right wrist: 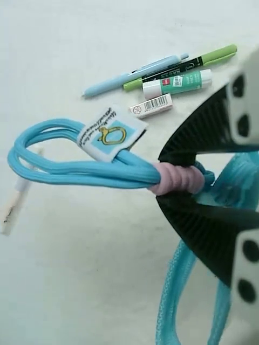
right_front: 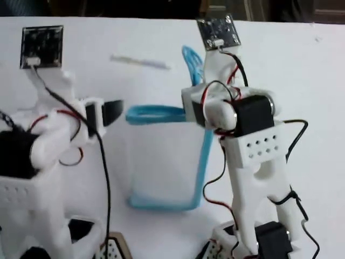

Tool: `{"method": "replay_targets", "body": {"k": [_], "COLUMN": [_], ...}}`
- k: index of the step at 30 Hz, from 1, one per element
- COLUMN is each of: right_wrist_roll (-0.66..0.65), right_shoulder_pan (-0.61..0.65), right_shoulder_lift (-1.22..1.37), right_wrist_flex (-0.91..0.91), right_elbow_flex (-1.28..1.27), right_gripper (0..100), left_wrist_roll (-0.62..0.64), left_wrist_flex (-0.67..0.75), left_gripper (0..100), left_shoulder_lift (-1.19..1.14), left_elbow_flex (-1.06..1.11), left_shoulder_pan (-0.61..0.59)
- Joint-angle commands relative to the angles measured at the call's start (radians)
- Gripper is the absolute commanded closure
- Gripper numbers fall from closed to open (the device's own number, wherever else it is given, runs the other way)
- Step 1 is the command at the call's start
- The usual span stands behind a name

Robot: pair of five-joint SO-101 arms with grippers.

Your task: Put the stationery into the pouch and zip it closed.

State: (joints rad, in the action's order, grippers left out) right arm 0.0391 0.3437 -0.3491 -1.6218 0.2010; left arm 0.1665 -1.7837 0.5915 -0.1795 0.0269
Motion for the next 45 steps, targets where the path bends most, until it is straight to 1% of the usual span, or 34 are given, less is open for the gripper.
{"method": "replay_targets", "body": {"k": [1,7,11,16,20,23,26,33,35,39,41,45], "right_wrist_roll": [-0.003,-0.072,-0.072,-0.078,-0.157,-0.176,-0.195,-0.195,-0.195,-0.19,-0.187,-0.187], "right_shoulder_pan": [0.013,0.013,0.013,0.013,0.01,0.005,0.005,0.004,0.004,0.004,0.004,0.004], "right_shoulder_lift": [-0.061,-0.245,-0.39,-0.581,-0.727,-0.832,-0.928,-1.056,-1.072,-1.101,-1.129,-1.191], "right_wrist_flex": [0.027,0.185,0.321,0.519,0.587,0.601,0.596,0.593,0.591,0.542,0.521,0.499], "right_elbow_flex": [-0.04,-0.212,-0.368,-0.621,-0.812,-0.91,-0.991,-1.097,-1.115,-1.119,-1.12,-1.123], "right_gripper": [98.1,98.1,98.1,98.1,98.1,98.1,98.1,98.2,98.2,98.2,98.2,98.2], "left_wrist_roll": [0.049,0.06,0.054,0.034,0.005,-0.04,-0.044,-0.046,-0.046,-0.046,-0.044,-0.04], "left_wrist_flex": [0.009,0.003,-0.003,-0.008,-0.009,-0.009,-0.009,-0.008,-0.008,-0.005,-0.006,-0.005], "left_gripper": [71,71,71,71,73,78,81,78,76,76,76,76], "left_shoulder_lift": [0.059,0.048,0.001,-0.015,-0.01,-0.007,-0.007,0.025,0.07,0.239,0.315,0.437], "left_elbow_flex": [-0.023,-0.087,-0.1,-0.118,-0.089,-0.043,-0.009,0.023,0.014,-0.063,-0.018,0.193], "left_shoulder_pan": [0.019,0.028,0.097,0.179,0.191,0.196,0.196,0.188,0.168,0.163,0.165,0.165]}}
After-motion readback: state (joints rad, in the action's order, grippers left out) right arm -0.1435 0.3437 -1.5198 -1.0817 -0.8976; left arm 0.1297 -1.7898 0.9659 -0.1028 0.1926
